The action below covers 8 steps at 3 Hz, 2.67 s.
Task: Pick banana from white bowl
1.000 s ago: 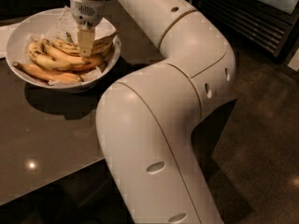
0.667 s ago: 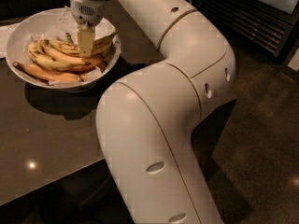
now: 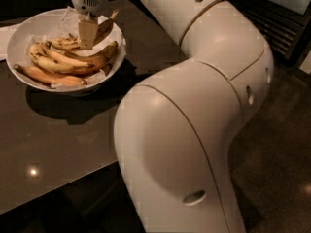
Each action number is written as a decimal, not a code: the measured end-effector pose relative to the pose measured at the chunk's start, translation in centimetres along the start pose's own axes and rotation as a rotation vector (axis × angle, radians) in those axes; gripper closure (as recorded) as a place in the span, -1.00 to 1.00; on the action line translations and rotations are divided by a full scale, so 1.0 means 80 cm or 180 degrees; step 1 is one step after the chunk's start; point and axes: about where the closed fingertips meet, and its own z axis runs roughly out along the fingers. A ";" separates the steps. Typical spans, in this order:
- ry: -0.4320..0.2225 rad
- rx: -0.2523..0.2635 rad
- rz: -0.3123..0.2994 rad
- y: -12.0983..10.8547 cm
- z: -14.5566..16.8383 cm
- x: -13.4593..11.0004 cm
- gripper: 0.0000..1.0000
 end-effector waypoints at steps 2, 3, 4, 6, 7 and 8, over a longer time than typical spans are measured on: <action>-0.0083 0.0162 -0.0088 0.011 -0.036 -0.009 1.00; -0.0145 0.0197 -0.0051 0.013 -0.039 -0.008 1.00; -0.0351 0.0389 0.0127 0.029 -0.066 0.007 1.00; -0.0478 0.0546 0.0341 0.074 -0.065 0.040 1.00; -0.0484 0.0586 0.0476 0.093 -0.080 0.048 1.00; -0.0427 0.0682 0.0610 0.112 -0.099 0.054 1.00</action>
Offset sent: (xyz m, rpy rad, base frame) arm -0.0129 -0.0048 0.0231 0.0207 -0.0415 0.0138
